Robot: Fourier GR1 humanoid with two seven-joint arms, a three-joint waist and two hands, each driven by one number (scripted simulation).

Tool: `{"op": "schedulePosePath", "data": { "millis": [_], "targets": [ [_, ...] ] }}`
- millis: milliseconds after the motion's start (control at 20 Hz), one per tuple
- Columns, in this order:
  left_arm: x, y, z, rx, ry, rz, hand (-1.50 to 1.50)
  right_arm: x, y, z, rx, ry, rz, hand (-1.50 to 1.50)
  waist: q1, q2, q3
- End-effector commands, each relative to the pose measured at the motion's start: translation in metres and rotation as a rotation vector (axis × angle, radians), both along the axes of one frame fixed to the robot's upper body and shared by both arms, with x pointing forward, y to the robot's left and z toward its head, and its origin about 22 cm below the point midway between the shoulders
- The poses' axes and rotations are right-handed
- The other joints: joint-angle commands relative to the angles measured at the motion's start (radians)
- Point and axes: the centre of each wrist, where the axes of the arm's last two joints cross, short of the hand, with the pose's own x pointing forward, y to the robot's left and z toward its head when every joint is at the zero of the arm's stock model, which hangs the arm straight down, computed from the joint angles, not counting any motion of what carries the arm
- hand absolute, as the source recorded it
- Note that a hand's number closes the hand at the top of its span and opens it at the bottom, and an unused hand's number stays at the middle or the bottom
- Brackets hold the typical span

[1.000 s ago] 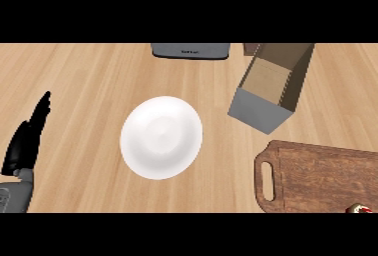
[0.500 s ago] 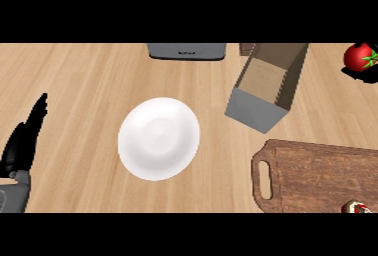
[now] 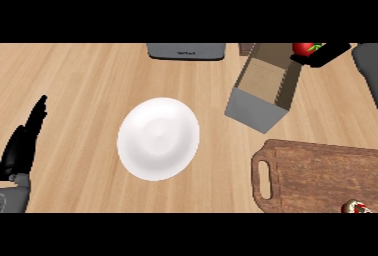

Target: Pick the tomato from the cutting board and place it in the cardboard box

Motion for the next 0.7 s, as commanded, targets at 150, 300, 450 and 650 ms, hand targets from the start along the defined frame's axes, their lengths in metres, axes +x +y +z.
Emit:
{"op": "schedulePosePath", "data": {
  "millis": [150, 300, 450, 650],
  "targets": [
    [0.008, -0.01, -0.003, 0.0, -0.006, -0.018, 0.0, 0.014, 0.072, -0.013, -0.005, 0.068, 0.023, 1.5, 0.007, 0.007, 0.0],
    [0.004, -0.002, 0.001, -0.006, -0.02, -0.019, 0.0, 0.014, 0.078, -0.026, -0.023, 0.079, -0.057, 1.5, 0.036, 0.018, 0.001],
    [0.008, -0.007, 0.017, -0.003, -0.016, -0.044, 0.0, 0.014, 0.092, -0.036, -0.105, 0.066, -0.092, 1.5, 0.04, 0.017, 0.001],
    [0.006, -0.014, 0.001, -0.015, 0.002, -0.027, 0.0, 0.006, 0.117, -0.079, -0.059, 0.186, -0.15, -1.5, 0.032, 0.016, 0.001]
  ]
}}
